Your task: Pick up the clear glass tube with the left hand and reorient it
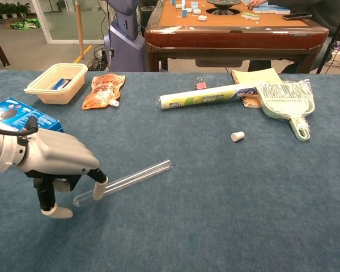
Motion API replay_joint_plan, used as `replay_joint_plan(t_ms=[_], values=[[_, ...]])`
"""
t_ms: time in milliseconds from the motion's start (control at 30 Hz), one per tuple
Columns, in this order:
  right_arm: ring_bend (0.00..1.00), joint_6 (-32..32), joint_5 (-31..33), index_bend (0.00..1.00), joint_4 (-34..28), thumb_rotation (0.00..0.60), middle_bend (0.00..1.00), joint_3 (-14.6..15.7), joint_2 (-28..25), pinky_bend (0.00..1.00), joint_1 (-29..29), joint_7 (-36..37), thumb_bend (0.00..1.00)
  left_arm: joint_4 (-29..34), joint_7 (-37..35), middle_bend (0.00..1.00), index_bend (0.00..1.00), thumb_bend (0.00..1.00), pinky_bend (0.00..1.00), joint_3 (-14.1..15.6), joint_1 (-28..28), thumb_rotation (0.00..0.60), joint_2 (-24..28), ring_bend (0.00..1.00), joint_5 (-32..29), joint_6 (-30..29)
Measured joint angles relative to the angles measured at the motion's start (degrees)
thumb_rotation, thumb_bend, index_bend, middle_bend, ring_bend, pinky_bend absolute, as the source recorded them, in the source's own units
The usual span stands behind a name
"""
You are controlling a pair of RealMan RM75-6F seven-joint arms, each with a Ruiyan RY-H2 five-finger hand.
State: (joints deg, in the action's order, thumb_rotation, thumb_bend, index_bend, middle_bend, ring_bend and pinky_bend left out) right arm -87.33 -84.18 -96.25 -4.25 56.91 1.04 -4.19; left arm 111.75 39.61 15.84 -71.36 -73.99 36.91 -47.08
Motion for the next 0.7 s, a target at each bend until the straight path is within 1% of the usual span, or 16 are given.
replay_joint_plan(t_ms=[200,367,567,700], values=[[0.35,-0.29,-0.07,0.36,-0.01,0.6,0.4,0.01,-0.02,0.38,-0.16,0.08,0.3,-1.44,-0.54,0.95,0.3,0.28,0.87,-1.4,0.42,0.528,-0.35,1.0,-0.61,-0.82],[0.35,-0.65,-0.19,0.36,-0.02,0.6,0.4,0.04,-0.15,0.38,-0.38,0.19,0.3,-3.49,-0.65,0.94,0.3,0.28,0.87,-2.17,-0.04,0.524,-1.06,1.0,-3.32,0.13],[0.35,-0.83,-0.03,0.36,0.08,0.6,0.4,0.09,-0.21,0.38,-0.66,0.46,0.3,-5.05,-0.83,0.94,0.3,0.28,0.87,-2.69,-0.79,0.525,-1.5,1.0,-5.96,1.62],[0.35,-0.77,-0.13,0.36,0.12,0.6,0.4,0.08,-0.14,0.38,-0.62,0.54,0.3,-5.45,-0.01,0.94,0.3,0.28,0.87,-2.46,-1.23,0.527,-1.66,1.0,-6.81,1.72]])
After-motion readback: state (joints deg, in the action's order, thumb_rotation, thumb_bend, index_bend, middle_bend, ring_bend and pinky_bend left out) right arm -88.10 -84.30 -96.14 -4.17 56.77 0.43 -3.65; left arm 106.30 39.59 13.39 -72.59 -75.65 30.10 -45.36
